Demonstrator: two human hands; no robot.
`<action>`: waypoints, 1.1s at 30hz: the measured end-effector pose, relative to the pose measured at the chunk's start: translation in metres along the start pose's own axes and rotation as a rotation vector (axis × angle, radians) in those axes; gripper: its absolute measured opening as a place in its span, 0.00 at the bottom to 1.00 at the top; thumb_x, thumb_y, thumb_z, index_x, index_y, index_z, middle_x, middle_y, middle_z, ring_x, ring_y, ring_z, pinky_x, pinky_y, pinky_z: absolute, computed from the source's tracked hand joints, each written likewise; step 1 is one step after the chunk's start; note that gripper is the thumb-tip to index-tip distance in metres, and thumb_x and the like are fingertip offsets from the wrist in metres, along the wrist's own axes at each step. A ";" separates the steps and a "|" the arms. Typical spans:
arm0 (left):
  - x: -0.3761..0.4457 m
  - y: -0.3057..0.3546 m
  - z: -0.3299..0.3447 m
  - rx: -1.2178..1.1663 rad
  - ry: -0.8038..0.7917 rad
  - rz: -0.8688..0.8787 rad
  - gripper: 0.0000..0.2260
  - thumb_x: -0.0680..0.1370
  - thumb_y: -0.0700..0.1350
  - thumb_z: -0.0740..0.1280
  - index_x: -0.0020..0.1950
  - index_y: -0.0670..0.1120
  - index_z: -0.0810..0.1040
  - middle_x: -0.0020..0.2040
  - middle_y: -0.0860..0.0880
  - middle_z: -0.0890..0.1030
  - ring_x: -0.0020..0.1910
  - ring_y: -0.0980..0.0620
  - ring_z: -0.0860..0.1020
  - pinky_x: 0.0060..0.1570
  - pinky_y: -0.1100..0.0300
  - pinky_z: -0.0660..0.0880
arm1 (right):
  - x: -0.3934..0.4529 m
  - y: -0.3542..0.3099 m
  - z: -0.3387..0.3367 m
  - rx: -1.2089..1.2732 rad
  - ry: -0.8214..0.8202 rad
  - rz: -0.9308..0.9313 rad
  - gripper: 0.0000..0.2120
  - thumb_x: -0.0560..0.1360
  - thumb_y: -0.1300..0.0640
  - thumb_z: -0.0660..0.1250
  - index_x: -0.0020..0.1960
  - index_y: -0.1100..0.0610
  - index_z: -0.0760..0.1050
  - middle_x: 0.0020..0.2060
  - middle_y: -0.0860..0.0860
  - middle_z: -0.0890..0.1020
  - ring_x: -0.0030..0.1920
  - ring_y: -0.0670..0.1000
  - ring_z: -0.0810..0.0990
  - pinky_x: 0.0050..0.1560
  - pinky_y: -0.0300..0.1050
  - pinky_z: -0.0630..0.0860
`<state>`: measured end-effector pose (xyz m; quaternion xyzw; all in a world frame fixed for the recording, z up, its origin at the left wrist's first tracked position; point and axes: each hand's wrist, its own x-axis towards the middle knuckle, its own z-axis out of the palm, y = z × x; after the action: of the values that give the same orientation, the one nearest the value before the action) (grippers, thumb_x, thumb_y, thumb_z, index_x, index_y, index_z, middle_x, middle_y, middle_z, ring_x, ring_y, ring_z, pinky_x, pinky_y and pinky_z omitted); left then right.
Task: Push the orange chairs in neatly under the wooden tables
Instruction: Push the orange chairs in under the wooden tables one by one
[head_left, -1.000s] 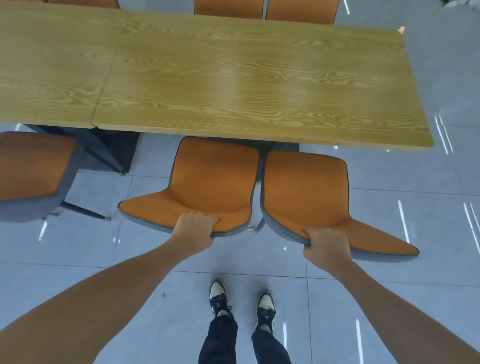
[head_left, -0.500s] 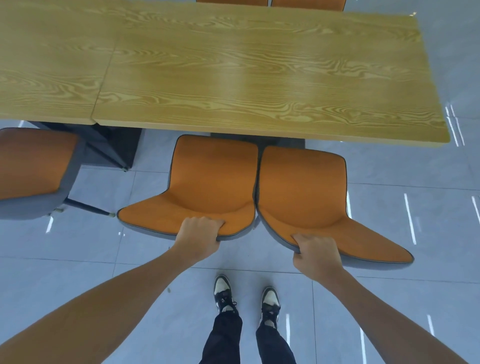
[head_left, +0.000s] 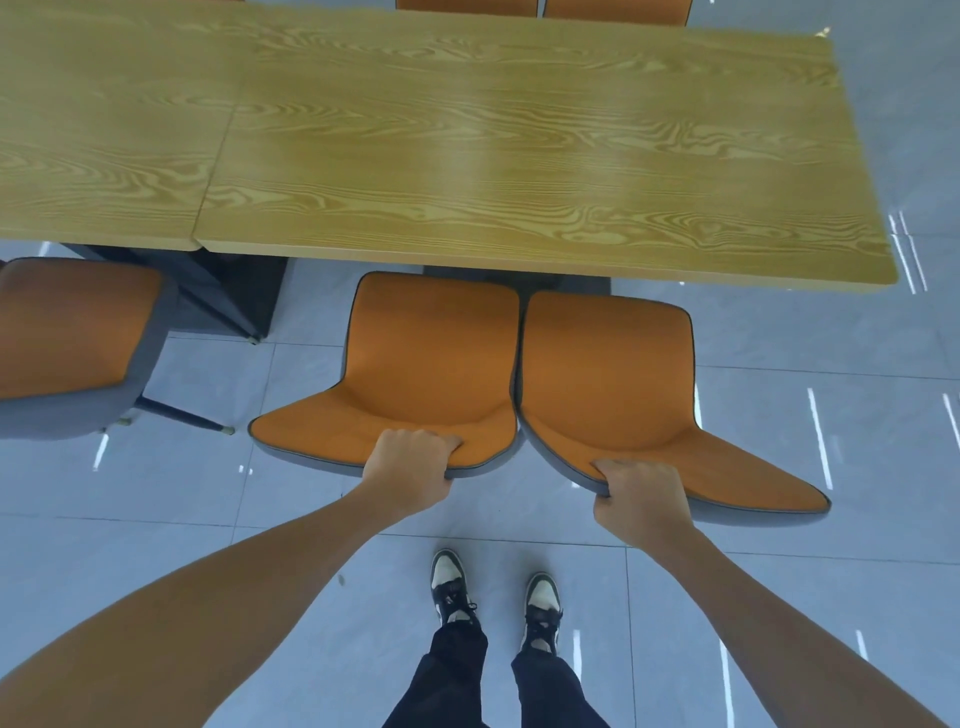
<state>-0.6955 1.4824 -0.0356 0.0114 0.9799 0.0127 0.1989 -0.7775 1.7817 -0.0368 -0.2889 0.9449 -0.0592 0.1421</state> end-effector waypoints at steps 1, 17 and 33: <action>0.000 0.000 0.000 -0.004 0.003 -0.001 0.13 0.74 0.51 0.65 0.57 0.58 0.78 0.37 0.53 0.80 0.35 0.51 0.78 0.28 0.60 0.62 | 0.000 0.000 0.000 0.002 0.007 -0.001 0.09 0.50 0.65 0.65 0.26 0.57 0.66 0.18 0.47 0.60 0.23 0.50 0.53 0.26 0.37 0.50; -0.020 -0.003 -0.022 -0.373 -0.100 -0.052 0.31 0.75 0.63 0.66 0.76 0.54 0.67 0.70 0.51 0.75 0.68 0.48 0.72 0.70 0.46 0.64 | 0.014 -0.015 -0.027 0.206 -0.255 0.085 0.20 0.74 0.41 0.57 0.61 0.47 0.74 0.50 0.42 0.81 0.51 0.51 0.80 0.47 0.45 0.76; -0.208 -0.350 -0.061 -0.442 0.058 -0.385 0.32 0.79 0.64 0.63 0.79 0.51 0.65 0.75 0.50 0.70 0.74 0.47 0.67 0.70 0.48 0.65 | 0.176 -0.441 -0.104 -0.088 -0.534 -0.150 0.21 0.77 0.46 0.63 0.65 0.57 0.76 0.63 0.56 0.80 0.61 0.59 0.78 0.62 0.55 0.75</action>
<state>-0.5336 1.1258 0.0917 -0.2186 0.9428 0.1879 0.1673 -0.7154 1.3211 0.1066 -0.3691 0.8518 0.0496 0.3685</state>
